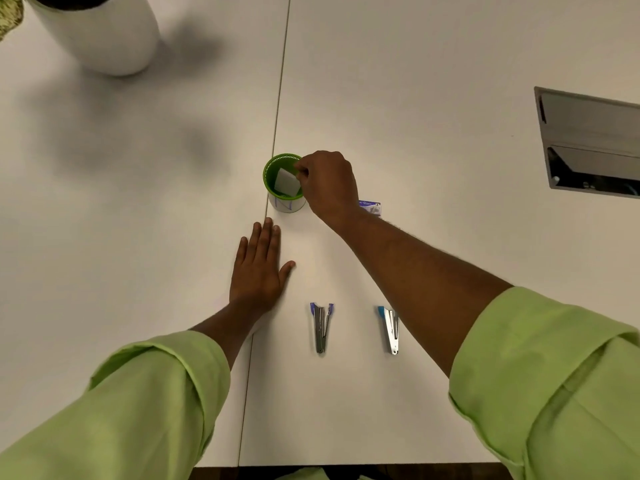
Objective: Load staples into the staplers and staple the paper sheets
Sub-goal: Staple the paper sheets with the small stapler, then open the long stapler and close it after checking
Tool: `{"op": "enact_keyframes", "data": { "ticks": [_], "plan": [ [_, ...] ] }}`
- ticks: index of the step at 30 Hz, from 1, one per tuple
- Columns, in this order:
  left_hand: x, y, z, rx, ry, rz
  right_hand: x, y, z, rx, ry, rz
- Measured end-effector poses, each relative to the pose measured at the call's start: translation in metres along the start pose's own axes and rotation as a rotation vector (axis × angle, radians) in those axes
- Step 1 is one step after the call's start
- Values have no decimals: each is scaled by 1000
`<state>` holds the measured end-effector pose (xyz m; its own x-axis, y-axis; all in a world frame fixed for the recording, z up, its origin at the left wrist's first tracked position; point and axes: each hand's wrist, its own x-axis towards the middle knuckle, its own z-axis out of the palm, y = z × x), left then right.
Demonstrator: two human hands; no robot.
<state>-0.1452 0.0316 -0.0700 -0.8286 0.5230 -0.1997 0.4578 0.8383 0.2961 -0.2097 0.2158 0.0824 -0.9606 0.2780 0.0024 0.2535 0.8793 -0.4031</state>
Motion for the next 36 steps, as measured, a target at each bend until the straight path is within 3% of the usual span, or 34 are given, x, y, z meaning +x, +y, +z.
{"op": "enact_keyframes", "data": {
  "ticks": [8, 17, 30, 36],
  "plan": [
    [0, 0, -2, 10, -15, 3, -12, 18, -2, -11, 63, 27],
    [0, 3, -6, 35, -45, -2, -56, 33, -4, 168, 66, 129],
    [-4, 20, -30, 16, -171, -52, -156, 67, 22, 245, -116, 324],
    [-55, 39, -29, -140, -172, -14, -211, 65, 47, 304, -181, 414]
  ]
}}
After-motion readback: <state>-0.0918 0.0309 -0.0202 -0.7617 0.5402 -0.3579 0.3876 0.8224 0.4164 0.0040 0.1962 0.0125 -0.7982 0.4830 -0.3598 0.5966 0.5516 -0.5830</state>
